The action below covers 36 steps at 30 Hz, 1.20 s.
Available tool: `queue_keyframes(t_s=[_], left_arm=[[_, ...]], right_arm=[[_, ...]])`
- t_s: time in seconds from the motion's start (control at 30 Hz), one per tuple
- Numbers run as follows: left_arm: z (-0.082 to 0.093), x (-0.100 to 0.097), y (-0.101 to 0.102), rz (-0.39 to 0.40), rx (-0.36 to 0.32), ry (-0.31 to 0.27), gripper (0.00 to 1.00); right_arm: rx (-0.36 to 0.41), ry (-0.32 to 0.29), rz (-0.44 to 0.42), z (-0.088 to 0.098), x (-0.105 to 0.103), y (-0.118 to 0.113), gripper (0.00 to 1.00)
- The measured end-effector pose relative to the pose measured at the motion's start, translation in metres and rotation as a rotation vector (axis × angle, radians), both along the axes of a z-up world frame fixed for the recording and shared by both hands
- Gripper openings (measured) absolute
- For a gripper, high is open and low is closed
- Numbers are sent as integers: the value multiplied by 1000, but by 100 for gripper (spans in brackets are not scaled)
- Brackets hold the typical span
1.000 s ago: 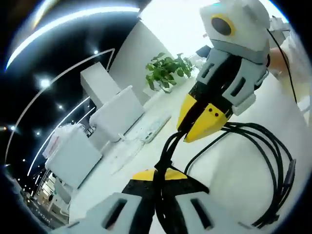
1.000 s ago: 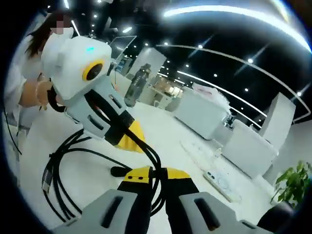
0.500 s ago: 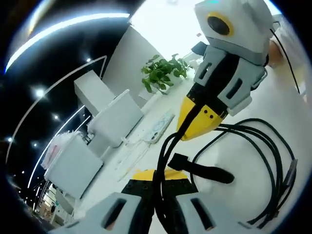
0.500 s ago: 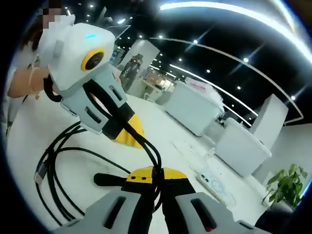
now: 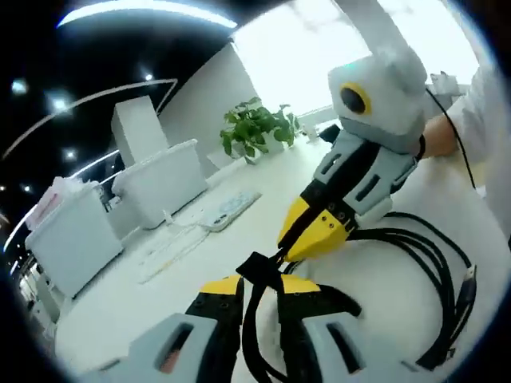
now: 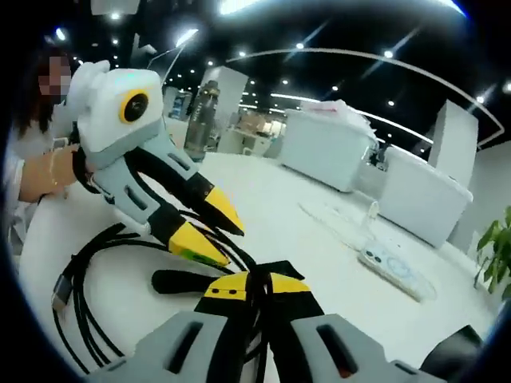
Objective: Coil the Type-C to USB data cable on the desktop and secure it with Velcro straps.
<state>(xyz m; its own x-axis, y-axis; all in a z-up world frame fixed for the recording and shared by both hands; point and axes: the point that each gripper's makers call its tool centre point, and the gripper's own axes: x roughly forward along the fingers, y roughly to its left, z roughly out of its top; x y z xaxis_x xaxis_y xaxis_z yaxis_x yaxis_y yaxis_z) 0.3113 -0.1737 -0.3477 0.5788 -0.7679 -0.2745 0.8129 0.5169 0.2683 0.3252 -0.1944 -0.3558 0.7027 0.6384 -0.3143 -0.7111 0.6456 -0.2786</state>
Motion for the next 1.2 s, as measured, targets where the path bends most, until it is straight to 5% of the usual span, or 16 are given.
queue_keyframes(t_s=[0.1, 0.2, 0.27, 0.47, 0.53, 0.73, 0.9, 1.2], left_arm=[[1, 4, 6, 7, -12, 4, 26], [-5, 13, 13, 50, 109, -55, 21], [-1, 12, 7, 49, 82, -44, 20], [0, 21, -3, 80, 51, -38, 20], [-4, 25, -1, 104, 49, -40, 18], [-6, 33, 8, 160, 0, -31, 18], [-7, 33, 13, 167, -64, 20, 18], [-9, 27, 10, 173, -53, 5, 16]], right_arm=[[53, 8, 19, 4, -2, -3, 14], [89, -63, 60, 20, -7, -10, 15], [108, -116, 173, 29, -26, -5, 15], [-135, -244, 360, 5, -62, 0, 21], [-153, -250, 409, -1, -69, 7, 21], [-272, -370, 449, -5, -63, 25, 21], [-273, -374, 478, -9, -56, 34, 21], [-185, -417, 478, 6, -57, 44, 13]])
